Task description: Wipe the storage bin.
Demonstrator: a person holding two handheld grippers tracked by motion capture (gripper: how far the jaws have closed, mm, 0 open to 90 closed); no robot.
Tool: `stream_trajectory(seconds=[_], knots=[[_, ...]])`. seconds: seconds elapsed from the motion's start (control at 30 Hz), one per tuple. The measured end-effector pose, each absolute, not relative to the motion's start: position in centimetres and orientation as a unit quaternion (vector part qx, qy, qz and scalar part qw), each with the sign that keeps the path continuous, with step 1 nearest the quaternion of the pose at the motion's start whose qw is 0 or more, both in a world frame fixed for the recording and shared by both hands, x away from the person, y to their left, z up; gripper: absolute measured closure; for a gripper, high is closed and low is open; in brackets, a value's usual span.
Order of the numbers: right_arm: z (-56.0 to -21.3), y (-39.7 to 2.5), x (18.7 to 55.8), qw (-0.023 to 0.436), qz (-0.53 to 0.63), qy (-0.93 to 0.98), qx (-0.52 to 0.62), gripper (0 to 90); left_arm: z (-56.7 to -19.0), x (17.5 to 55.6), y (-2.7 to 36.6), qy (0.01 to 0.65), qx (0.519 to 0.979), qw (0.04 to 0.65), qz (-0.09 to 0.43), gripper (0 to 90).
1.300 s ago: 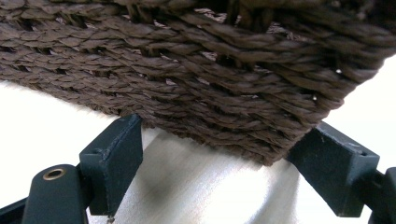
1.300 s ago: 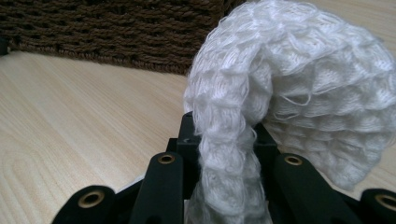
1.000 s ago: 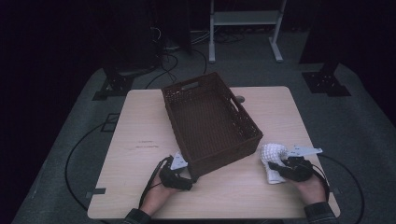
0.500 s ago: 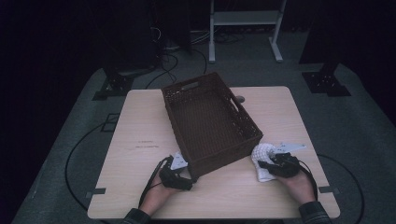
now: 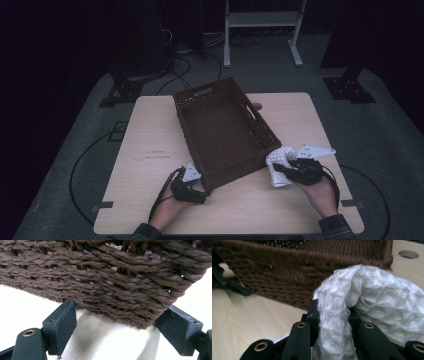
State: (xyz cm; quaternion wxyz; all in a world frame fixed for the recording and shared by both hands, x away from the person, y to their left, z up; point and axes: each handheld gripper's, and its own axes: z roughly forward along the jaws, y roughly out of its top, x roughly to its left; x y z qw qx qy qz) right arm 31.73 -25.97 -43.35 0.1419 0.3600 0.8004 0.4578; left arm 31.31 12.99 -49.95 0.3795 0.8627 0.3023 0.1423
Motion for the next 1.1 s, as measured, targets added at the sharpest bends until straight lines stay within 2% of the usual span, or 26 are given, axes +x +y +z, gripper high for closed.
stream_trajectory(seconds=[0.3,0.93,1.1], knots=[[-42.9,-25.6,31.7,0.139,0.466,0.797,0.358,72.2,-50.0,31.3,13.0,0.302,0.863,0.380,0.142,17.7],[-47.9,-23.5,32.9,0.103,0.379,0.847,0.358,72.3,-50.0,31.3,13.0,0.302,0.863,0.380,0.142,17.6],[-47.9,-23.2,32.7,0.103,0.381,0.847,0.356,72.4,-50.0,31.3,13.0,0.302,0.863,0.380,0.142,17.6]])
